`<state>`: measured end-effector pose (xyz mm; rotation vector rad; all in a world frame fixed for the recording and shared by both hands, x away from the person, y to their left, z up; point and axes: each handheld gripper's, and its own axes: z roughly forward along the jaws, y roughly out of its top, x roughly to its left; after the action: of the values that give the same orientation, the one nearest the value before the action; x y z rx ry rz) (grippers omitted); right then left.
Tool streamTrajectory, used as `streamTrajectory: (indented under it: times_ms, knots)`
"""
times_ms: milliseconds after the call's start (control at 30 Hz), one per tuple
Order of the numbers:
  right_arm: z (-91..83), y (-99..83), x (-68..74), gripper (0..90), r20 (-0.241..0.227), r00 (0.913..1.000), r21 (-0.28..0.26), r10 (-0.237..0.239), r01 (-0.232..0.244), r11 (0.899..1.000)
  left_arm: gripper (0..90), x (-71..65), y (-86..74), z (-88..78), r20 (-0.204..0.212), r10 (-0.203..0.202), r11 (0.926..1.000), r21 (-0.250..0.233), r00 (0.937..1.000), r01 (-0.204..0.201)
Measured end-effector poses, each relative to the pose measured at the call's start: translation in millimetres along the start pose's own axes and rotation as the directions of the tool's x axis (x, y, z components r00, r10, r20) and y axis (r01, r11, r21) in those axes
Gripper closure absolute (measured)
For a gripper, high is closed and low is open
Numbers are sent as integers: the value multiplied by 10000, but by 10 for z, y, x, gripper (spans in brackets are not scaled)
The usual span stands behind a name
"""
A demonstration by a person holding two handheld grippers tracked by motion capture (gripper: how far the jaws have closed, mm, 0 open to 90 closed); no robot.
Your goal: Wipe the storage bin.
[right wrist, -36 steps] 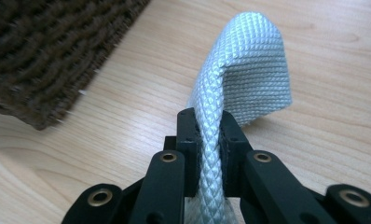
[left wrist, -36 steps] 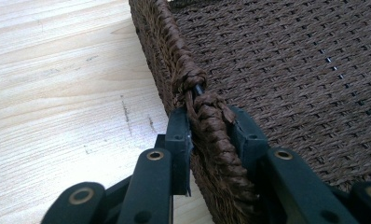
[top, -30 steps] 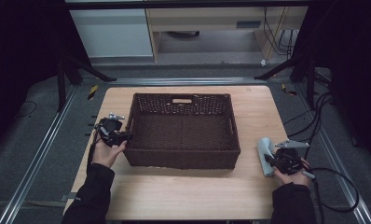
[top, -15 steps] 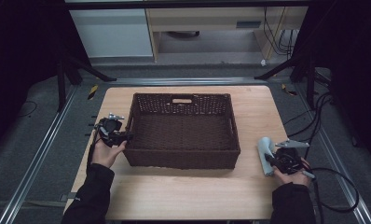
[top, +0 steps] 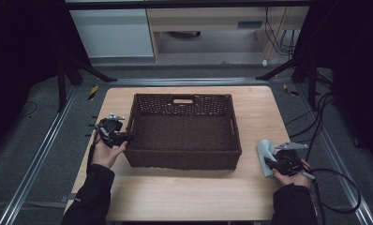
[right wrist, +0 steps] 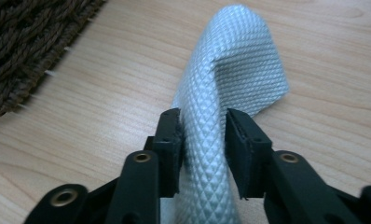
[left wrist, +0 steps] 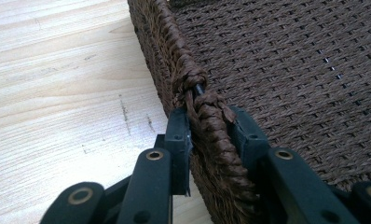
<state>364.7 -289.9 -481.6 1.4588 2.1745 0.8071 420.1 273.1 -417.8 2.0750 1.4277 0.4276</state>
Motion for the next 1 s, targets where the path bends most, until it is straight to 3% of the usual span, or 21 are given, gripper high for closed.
streamTrajectory:
  times_ms: [267,433,600,800,867,1000]
  knots:
    - [-133,82,-24,564,120,9998,-775,180,-170,9969,711,-6,9,-2,-51,64,9999,98,10000,-63]
    - [-304,277,30,570,-50,9998,-1476,171,-176,9889,711,-2,12,-1,-31,53,9999,126,10000,-53]
    - [-440,555,219,578,-531,9983,-2030,-227,115,9791,715,15,17,-8,-36,106,9997,202,9999,-106]
    - [-477,841,411,576,-973,9933,-2482,-627,368,9680,720,90,27,-17,53,184,9994,280,9998,-185]
    - [-459,927,466,578,-1212,9904,-2642,-671,330,9639,719,113,26,-16,109,194,9995,259,9998,-196]
    - [-300,1083,635,588,-1548,9833,-2485,-954,547,9671,714,112,23,-19,98,293,9994,201,9995,-295]
